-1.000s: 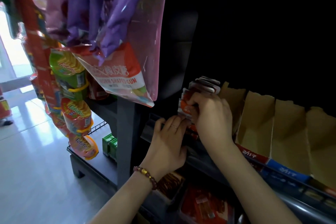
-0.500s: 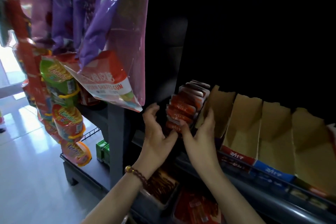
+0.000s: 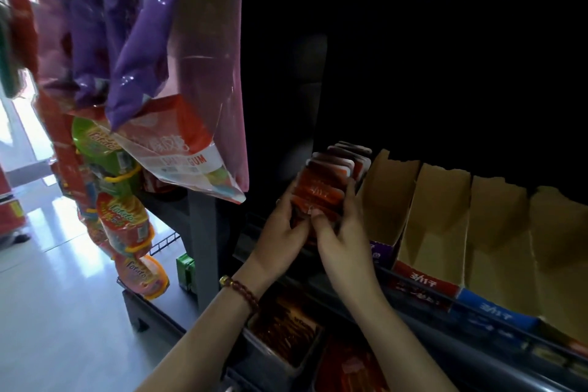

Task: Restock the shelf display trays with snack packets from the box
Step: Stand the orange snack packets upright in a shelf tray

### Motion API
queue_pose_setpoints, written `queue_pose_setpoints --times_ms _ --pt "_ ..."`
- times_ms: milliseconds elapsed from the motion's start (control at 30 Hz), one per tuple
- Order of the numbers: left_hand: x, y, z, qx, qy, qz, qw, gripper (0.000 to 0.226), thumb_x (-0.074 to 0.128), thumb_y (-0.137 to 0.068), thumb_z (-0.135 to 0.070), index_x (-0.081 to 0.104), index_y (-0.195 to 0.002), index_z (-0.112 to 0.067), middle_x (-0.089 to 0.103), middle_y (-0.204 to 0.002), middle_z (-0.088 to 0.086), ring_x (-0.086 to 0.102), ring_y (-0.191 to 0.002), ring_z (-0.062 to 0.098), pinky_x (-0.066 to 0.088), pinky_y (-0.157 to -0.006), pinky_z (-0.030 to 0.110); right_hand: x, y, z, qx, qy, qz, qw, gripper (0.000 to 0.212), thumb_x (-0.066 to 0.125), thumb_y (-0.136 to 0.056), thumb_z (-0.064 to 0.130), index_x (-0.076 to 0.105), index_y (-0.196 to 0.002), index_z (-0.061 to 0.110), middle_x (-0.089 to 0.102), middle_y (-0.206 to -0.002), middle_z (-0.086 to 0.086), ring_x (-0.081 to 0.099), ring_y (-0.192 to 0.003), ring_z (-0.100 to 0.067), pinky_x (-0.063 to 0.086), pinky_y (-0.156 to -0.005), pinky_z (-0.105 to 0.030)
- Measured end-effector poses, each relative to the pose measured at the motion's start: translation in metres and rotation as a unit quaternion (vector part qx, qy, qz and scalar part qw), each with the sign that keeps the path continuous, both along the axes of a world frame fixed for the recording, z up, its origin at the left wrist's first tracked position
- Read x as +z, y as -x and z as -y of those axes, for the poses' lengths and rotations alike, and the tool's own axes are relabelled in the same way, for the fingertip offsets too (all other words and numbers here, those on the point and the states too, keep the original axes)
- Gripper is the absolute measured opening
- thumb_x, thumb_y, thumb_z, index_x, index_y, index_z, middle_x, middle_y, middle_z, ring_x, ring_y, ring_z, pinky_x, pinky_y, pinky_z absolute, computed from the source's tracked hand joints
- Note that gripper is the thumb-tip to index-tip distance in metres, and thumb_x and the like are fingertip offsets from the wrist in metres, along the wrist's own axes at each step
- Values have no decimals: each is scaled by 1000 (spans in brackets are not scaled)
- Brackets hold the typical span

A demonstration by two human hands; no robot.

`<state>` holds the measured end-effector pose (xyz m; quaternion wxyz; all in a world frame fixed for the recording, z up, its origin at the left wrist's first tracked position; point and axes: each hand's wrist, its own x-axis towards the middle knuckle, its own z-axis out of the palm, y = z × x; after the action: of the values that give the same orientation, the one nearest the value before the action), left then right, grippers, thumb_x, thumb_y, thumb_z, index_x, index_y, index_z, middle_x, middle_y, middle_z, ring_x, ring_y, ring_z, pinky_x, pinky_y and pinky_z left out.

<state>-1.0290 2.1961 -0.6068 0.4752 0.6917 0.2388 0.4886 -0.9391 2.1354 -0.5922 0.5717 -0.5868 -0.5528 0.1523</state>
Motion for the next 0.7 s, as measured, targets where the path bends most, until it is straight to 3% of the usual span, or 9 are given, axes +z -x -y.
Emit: queue_pose_setpoints --times_ms 167,233,367,500,600,700 --pt "3 1 2 -5 -20 -5 1000 45 59 -88 -30 36 -124 -45 55 -115 -22 53 -106 -15 39 -85 4 1 -7 -1 -5 19 36 999 74 39 -82 57 22 -148 30 45 -139 6 42 -128 -11 37 -108 -41" --pt "4 5 -3 -8 -6 -10 1000 49 54 -78 -50 39 -125 -47 57 -117 -22 53 -110 -10 39 -89 10 5 -15 1 3 23 61 998 59 40 -86 54 31 -141 35 48 -134 7 45 -125 -11 39 -106 -43" --pt "2 8 -9 -34 2 -63 997 55 45 -76 -63 33 -128 -52 57 -119 -23 54 -112 -6 44 -91 15 13 -31 6 28 57 72 995 35 53 -93 40 41 -125 44 58 -118 11 56 -109 -5 50 -93 -35" --pt "-1 8 -9 -13 -18 -80 997 66 43 -82 -62 32 -142 -34 58 -121 -15 57 -110 -3 46 -91 17 16 -35 8 -27 70 121 990 49 56 -91 42 41 -136 30 57 -97 20 55 -82 8 44 -63 -5" --pt "-2 4 -8 29 -39 -92 995 59 43 -92 -59 40 -139 -23 63 -116 -10 61 -104 0 49 -87 20 16 -35 5 -77 58 115 989 48 58 -88 43 48 -130 21 55 -87 19 52 -70 9 43 -55 -6" --pt "0 1 -8 63 -46 -89 993 56 40 -88 -52 48 -132 -19 66 -112 -4 64 -100 5 52 -84 20 17 -33 1 -110 41 97 988 45 62 -85 45 55 -121 17 62 -95 9 57 -77 -2 47 -64 -14"
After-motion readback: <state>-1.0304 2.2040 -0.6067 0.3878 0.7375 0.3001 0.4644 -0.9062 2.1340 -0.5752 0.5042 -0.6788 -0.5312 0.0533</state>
